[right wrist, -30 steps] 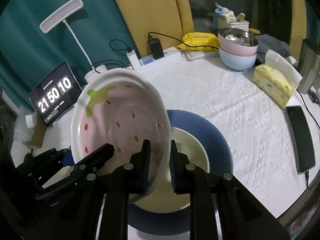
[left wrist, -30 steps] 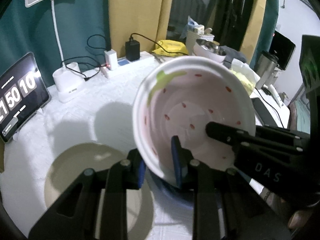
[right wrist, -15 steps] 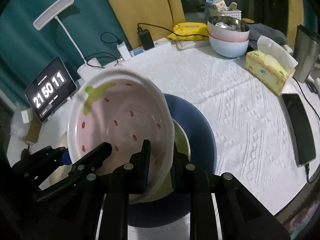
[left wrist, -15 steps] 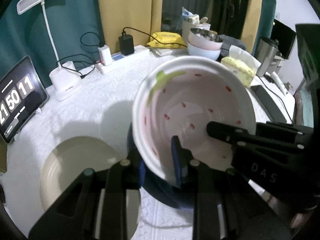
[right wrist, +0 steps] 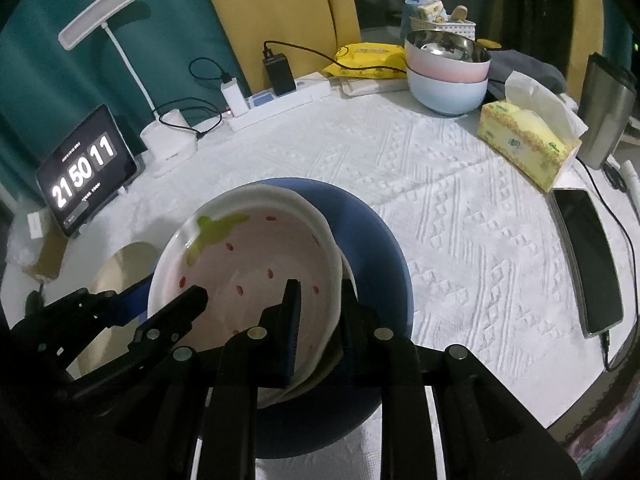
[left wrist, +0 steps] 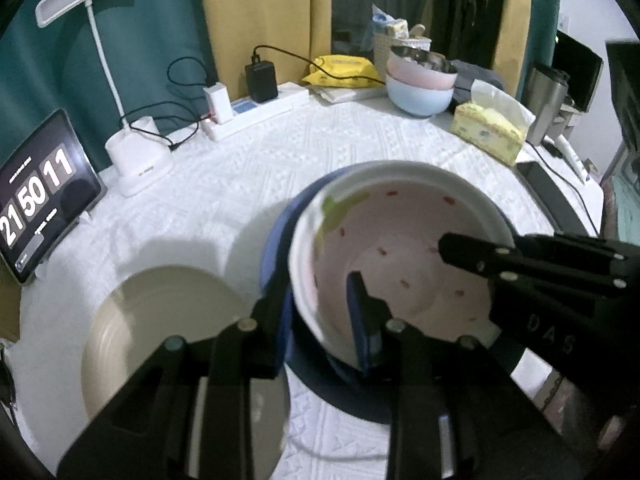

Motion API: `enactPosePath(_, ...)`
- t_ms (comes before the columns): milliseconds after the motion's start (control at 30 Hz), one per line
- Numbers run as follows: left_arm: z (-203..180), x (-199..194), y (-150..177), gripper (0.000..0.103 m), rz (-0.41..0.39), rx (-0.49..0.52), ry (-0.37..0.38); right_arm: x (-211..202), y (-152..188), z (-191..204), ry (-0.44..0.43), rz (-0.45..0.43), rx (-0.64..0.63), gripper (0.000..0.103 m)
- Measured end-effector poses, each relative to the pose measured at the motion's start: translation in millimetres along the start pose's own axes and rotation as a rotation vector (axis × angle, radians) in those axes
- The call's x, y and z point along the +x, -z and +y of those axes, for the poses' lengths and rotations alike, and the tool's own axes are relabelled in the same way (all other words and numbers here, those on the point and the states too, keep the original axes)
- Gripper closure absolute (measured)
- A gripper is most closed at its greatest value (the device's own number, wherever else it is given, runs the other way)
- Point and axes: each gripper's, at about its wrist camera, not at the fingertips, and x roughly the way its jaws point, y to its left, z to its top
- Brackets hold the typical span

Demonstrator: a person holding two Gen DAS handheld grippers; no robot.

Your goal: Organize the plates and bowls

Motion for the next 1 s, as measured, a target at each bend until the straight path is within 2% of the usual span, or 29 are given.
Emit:
enactPosePath(333, 7.2, -9.6, -1.2, 0.07, -0.019, -0.01, 0.024, -6.6, -2.4, 0.9, 0.013, -0.019, -0.027, 0.081)
enactPosePath(400, 8.6, -10.8, -1.7, 0.07, -0.022, -0.011, 0.03, -13.0, -3.1, 3.2, 0.054, -0.061, -0.041, 0.075)
enactPosePath(500, 11.2, -13.0, -2.4, 0.07, -0.027, -0.019, 0.03, -19.7, -5.7, 3.9, 0.051, -0.08, -0.055, 0.068)
enactPosePath(800, 34.1, -28.6, -3.9, 0.069, -0.062, -0.073, 0.017, -26.4, -7.5, -15.8, 0.07, -0.097, -0.042, 0.067)
enactPosePath(1000, 47.4, -26.7, 0.4, 0.068, -0.05, -0.106, 0.016, -28.8, -6.4, -32.3, 0.073, -0.095, -0.02, 0.067)
